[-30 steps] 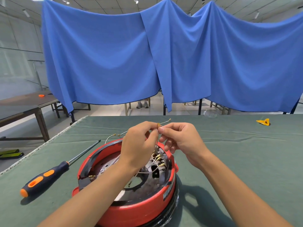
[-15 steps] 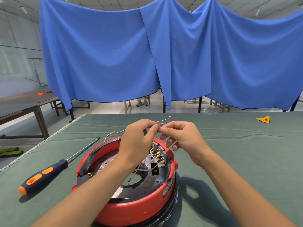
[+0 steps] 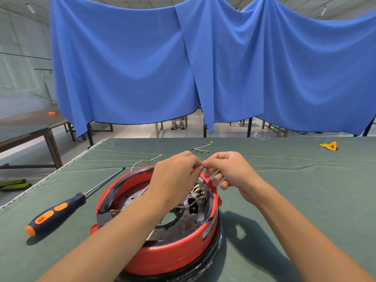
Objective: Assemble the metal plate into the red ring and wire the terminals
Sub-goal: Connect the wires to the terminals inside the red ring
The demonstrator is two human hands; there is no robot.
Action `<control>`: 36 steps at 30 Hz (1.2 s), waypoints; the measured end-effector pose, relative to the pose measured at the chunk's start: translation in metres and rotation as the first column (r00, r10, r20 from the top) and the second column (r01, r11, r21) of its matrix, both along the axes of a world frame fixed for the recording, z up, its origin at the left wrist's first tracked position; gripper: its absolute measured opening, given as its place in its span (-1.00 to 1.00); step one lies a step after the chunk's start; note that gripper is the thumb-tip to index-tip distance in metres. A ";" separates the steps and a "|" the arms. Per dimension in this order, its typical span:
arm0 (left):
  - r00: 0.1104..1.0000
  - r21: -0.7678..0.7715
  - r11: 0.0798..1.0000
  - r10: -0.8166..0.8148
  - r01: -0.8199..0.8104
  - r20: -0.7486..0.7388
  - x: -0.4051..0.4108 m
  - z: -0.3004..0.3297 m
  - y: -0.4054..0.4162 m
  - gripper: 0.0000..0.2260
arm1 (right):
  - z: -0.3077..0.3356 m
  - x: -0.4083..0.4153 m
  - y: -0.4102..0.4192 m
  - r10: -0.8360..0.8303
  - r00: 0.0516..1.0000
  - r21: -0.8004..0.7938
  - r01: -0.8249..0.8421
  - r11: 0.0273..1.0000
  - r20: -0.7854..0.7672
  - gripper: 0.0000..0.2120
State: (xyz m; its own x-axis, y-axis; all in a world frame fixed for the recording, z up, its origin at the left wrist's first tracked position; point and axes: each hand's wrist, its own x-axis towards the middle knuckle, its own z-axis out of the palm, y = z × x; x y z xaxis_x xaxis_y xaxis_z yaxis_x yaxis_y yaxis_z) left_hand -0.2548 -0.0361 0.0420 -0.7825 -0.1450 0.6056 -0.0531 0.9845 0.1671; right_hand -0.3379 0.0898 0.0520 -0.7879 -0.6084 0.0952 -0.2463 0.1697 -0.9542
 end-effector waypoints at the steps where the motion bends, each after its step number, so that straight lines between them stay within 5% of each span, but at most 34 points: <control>1: 1.000 0.026 1.000 0.011 -0.011 0.009 0.000 0.001 0.000 -0.81 | 0.000 0.000 0.000 0.000 1.000 0.012 0.000 1.000 -0.001 -0.87; 7: 0.982 0.318 0.948 -0.089 0.031 0.169 0.003 0.004 -0.006 -0.88 | -0.004 -0.002 0.001 -0.013 0.999 0.072 0.017 0.997 -0.052 -0.85; 14: 0.951 0.418 0.907 -0.172 0.052 0.256 0.003 0.003 -0.015 -0.71 | -0.019 -0.008 -0.009 -0.134 0.975 0.066 0.147 0.987 -0.178 -0.86; 20: 0.941 0.366 0.930 -0.099 -0.028 0.322 0.006 0.008 -0.016 -0.63 | -0.039 -0.008 -0.021 -0.220 0.923 0.097 0.261 0.960 -0.315 -0.94; 27: 0.907 0.201 0.979 -0.049 -0.040 0.418 0.012 0.012 -0.005 -0.81 | -0.048 -0.009 -0.026 -0.246 0.947 0.012 0.254 0.967 -0.206 -0.86; 36: 0.940 0.388 0.922 -0.142 0.011 0.310 0.018 0.020 0.003 -0.89 | -0.050 -0.009 -0.027 -0.230 0.961 -0.022 0.229 0.973 -0.157 -0.90</control>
State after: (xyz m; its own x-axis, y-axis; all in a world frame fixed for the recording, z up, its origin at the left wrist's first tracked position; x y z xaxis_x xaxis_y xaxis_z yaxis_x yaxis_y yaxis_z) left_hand -0.2373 -0.0329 0.0617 -0.9436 -0.2412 0.2266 -0.0958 0.8544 0.5107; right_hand -0.3465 0.0633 0.0022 -0.8811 -0.4126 0.2310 -0.3482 0.2358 -0.9073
